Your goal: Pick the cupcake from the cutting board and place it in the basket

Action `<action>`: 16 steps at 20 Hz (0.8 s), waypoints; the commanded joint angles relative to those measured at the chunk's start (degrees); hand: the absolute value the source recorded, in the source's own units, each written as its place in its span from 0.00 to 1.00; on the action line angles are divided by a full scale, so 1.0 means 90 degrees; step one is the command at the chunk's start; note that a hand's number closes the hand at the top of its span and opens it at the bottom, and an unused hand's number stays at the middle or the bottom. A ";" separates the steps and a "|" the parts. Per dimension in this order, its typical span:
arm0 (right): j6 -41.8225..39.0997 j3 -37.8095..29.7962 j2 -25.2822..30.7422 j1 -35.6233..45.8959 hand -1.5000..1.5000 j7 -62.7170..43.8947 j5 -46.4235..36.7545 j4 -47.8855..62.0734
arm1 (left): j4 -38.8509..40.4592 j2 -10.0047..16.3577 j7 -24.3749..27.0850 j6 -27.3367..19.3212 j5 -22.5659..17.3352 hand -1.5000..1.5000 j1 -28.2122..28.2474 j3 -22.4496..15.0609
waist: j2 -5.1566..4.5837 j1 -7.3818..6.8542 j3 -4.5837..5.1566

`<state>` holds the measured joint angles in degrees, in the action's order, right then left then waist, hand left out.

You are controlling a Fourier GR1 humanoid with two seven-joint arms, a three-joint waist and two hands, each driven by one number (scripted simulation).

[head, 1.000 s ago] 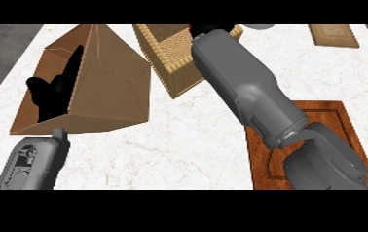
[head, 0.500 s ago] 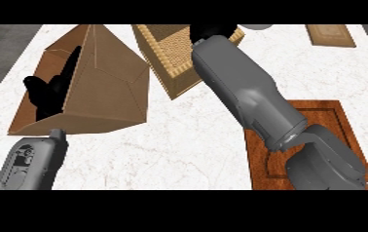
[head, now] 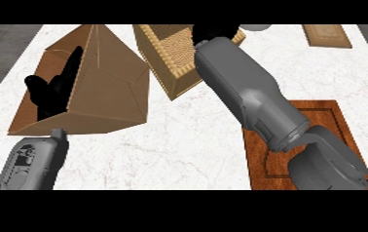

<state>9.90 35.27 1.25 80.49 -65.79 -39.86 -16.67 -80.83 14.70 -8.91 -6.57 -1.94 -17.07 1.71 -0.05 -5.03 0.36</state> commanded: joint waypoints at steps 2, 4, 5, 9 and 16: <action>0.0058 0.0071 -0.0131 -0.0405 1.00 -0.0986 0.0184 0.0001 | -0.0049 -0.0091 -0.0133 -0.0025 0.0035 0.50 -0.0002 -0.0081 | -0.0115 -0.0015 -0.0029; -0.0098 0.0027 -0.0130 -0.0413 1.00 -0.1051 0.0322 -0.0084 | -0.0062 -0.0062 -0.0038 -0.0015 0.0040 0.50 0.0019 -0.0042 | -0.0104 -0.0013 -0.0028; 0.0060 -0.0063 -0.0130 -0.0434 1.00 -0.1034 0.0372 -0.0037 | -0.0229 -0.0022 -0.0121 0.0001 0.0054 0.50 0.0034 -0.0069 | -0.0097 -0.0015 -0.0032; -0.0287 -0.0268 -0.0128 -0.0273 1.00 -0.1333 0.0595 0.0057 | 0.0034 0.0069 0.0024 0.0072 0.0000 0.50 0.0080 0.0089 | -0.0079 0.0047 -0.0025; 0.0567 -0.0193 -0.0127 -0.0278 0.00 -0.1682 0.0480 -0.0063 | -0.0069 -0.0035 -0.0134 -0.0026 0.0082 0.50 -0.0021 0.0005 | -0.0087 0.0051 -0.0028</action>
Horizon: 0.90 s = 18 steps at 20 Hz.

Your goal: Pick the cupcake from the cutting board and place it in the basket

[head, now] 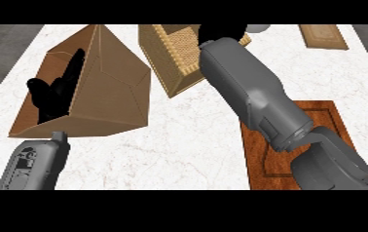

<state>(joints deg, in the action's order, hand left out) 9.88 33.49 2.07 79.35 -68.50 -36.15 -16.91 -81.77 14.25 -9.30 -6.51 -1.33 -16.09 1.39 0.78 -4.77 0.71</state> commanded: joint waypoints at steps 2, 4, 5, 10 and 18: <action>0.1156 0.0061 -0.0219 -0.0131 0.00 -0.1384 -0.0059 -0.0178 | 0.0111 -0.0112 0.0112 -0.0065 0.0096 0.50 0.0004 -0.0071 | -0.0198 -0.0016 -0.0064; 0.1753 0.0143 -0.0219 -0.0177 0.00 -0.1398 -0.0301 -0.0272 | -0.0102 -0.0096 -0.0220 -0.0104 0.0060 0.50 -0.0061 -0.0063 | -0.0146 0.0050 -0.0073; 0.1893 0.0012 -0.0220 -0.0050 0.00 -0.1309 -0.0348 -0.0110 | -0.0005 0.0060 -0.0097 -0.0030 0.0015 0.50 -0.0047 0.0094 | -0.0172 0.0102 -0.0071; 0.2804 -0.0255 -0.0222 0.0365 0.00 -0.1502 -0.0623 -0.0265 | -0.0044 -0.0194 0.0032 -0.0184 0.0042 0.50 0.0287 0.0025 | -0.0062 0.0298 -0.0073; 0.4108 -0.0856 -0.0224 0.0359 0.00 -0.1676 -0.0834 -0.0345 | -0.0062 0.0035 -0.0040 -0.0158 0.0014 0.50 0.0474 0.0277 | 0.0115 0.0730 -0.0082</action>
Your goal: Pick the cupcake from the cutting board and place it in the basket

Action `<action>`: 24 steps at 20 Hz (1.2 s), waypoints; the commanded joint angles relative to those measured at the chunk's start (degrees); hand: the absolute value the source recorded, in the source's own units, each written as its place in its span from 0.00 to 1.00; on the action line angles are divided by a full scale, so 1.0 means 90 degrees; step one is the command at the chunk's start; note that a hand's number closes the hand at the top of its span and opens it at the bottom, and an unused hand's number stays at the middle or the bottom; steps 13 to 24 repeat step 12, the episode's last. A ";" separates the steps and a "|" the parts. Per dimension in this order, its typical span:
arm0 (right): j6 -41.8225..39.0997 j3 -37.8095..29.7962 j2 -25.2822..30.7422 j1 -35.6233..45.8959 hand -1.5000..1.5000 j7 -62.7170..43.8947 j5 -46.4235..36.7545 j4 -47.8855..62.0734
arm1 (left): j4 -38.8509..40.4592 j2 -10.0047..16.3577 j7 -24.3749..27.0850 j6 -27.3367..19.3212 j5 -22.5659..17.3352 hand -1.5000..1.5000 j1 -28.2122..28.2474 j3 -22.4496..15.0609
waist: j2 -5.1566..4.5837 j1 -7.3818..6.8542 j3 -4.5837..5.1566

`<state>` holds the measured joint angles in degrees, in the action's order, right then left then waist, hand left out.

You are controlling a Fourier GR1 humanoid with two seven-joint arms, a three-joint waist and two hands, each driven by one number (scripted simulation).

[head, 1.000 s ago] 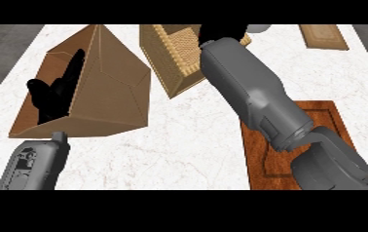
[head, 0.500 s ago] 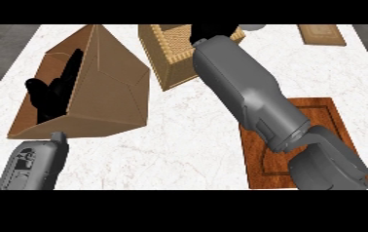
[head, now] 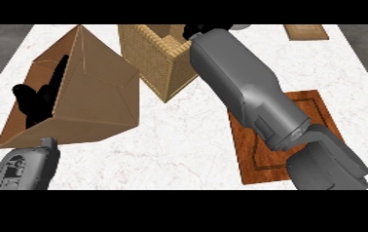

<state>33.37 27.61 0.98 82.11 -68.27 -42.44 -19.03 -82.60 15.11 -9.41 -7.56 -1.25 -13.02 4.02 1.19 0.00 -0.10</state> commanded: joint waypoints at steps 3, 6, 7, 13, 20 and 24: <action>0.1847 -0.0461 -0.0103 -0.0027 0.00 -0.1676 -0.0162 -0.0165 | -0.0004 0.0010 0.0035 -0.0020 -0.0027 0.50 0.0343 0.0096 | 0.0114 0.0290 0.0008; 0.2221 -0.0511 -0.0104 -0.0480 0.00 -0.1429 -0.0239 -0.0346 | -0.0041 0.0087 0.0004 -0.0001 -0.0057 0.50 0.0416 0.0191 | 0.0135 0.0374 0.0007; 0.2090 -0.0629 -0.0104 -0.0403 0.00 -0.1352 -0.0130 -0.0531 | 0.0077 0.0165 0.0039 -0.0031 -0.0081 0.50 0.0349 0.0334 | 0.0188 0.0501 0.0010; 0.2550 -0.0401 -0.0106 -0.1078 0.00 -0.1189 -0.0333 -0.1024 | -0.0166 0.0043 -0.0099 -0.0075 -0.0039 0.50 0.0420 0.0195 | 0.0193 0.0409 0.0008; 0.2550 -0.0401 -0.0106 -0.1078 0.00 -0.1189 -0.0333 -0.1024 | -0.0166 0.0043 -0.0099 -0.0075 -0.0039 0.50 0.0420 0.0195 | 0.0193 0.0409 0.0008; 0.2550 -0.0401 -0.0106 -0.1078 0.00 -0.1189 -0.0333 -0.1024 | -0.0166 0.0043 -0.0099 -0.0075 -0.0039 0.50 0.0420 0.0195 | 0.0193 0.0409 0.0008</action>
